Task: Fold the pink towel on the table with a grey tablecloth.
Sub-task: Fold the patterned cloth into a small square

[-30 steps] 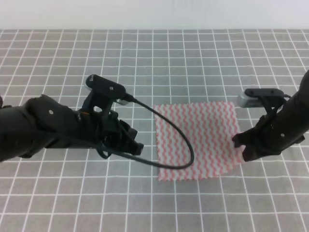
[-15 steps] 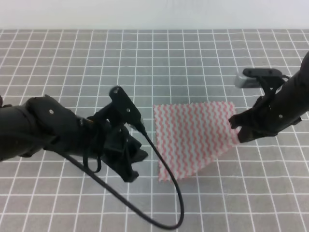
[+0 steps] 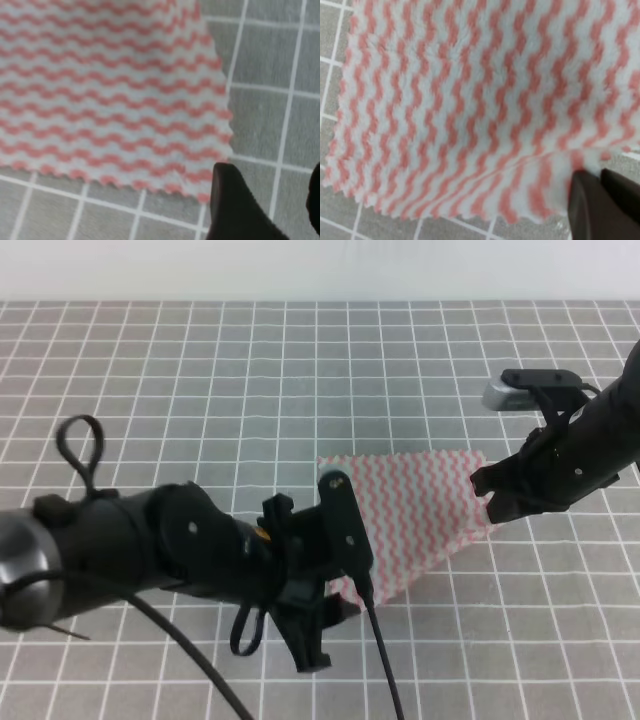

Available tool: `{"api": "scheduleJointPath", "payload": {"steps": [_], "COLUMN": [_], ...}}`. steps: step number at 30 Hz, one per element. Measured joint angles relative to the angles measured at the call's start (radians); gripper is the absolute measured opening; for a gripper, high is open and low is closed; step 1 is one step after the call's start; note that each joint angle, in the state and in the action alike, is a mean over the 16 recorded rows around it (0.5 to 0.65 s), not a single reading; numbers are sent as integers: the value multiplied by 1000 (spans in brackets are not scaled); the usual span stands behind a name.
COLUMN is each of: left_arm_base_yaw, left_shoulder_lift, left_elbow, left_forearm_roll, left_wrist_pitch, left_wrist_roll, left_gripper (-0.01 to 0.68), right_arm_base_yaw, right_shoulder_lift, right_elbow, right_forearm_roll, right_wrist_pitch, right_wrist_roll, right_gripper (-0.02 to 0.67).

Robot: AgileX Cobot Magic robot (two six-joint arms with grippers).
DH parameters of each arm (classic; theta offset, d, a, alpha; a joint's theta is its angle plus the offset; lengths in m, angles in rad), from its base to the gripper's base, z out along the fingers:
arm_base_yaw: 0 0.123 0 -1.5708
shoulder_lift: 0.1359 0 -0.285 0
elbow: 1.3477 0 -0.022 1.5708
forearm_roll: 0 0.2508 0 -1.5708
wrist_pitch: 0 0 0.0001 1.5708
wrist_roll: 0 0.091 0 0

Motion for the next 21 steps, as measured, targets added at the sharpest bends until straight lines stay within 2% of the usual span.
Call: {"api": "scheduleJointPath", "payload": {"steps": [6, 21], "left_arm_base_yaw": [-30, -32], "left_shoulder_lift": [33, 73], "left_elbow": [0, 1], "left_forearm_roll": [74, 109], "left_wrist_pitch": [-24, -94], "left_wrist_roll": [-56, -84], "left_gripper": [301, 303], "right_arm_base_yaw": [0, 0], "right_shoulder_lift": [4, 7], "right_elbow": [-1, -41], "right_forearm_roll": [3, 5], "right_wrist_pitch": [-17, -38], "right_wrist_roll": [-2, -1], "right_gripper": [-16, -16]}}
